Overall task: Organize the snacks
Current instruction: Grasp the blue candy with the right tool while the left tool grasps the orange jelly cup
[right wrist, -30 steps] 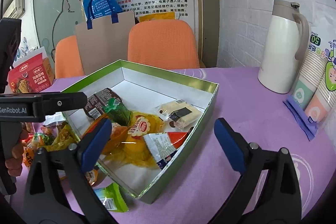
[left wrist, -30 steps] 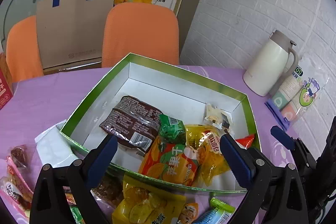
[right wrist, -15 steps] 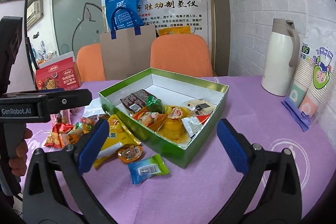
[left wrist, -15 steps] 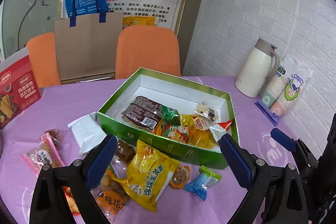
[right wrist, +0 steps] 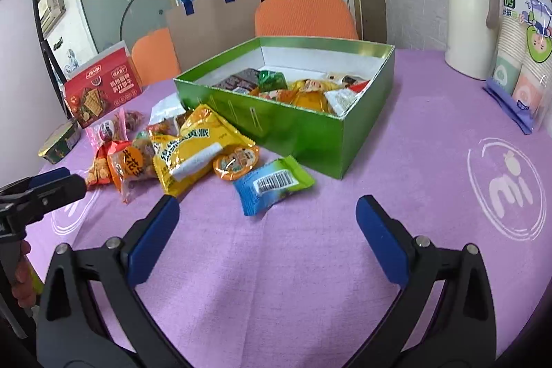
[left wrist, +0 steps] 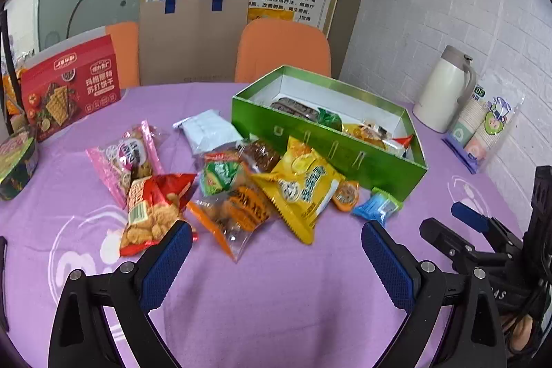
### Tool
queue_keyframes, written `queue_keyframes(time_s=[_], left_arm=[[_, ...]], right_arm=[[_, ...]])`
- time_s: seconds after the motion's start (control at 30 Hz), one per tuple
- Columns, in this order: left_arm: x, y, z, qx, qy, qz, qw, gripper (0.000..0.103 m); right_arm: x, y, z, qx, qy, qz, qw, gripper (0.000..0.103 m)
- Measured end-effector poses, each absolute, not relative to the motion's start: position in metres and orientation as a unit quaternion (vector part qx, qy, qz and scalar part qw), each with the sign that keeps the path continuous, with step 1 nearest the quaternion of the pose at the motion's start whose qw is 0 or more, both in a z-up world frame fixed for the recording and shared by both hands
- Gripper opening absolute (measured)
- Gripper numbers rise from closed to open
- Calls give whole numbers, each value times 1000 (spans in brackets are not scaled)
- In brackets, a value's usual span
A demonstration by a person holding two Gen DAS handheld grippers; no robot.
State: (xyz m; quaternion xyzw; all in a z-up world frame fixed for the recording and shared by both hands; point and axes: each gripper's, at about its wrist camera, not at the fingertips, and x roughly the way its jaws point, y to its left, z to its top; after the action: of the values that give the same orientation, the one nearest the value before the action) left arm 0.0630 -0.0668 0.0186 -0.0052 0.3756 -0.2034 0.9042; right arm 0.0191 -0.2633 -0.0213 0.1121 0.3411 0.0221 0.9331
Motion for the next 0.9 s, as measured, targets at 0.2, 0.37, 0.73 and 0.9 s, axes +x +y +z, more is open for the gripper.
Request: queue_keyframes(time_s=[0.2, 0.37, 0.73, 0.9], left_arm=[[54, -36, -2, -26, 394, -201, 896, 100], [54, -26, 0, -36, 388, -203, 898, 100], [56, -72, 5, -8, 379, -289, 879, 96], [69, -120, 2, 16, 387, -336, 859, 83]], right_arm=[[51, -248, -35, 82, 374, 26, 923, 96], [74, -252, -46, 99, 411, 4, 906, 88], [35, -282, -48, 132, 413, 5, 901, 31], [6, -296, -47, 145, 409, 2, 901, 31]])
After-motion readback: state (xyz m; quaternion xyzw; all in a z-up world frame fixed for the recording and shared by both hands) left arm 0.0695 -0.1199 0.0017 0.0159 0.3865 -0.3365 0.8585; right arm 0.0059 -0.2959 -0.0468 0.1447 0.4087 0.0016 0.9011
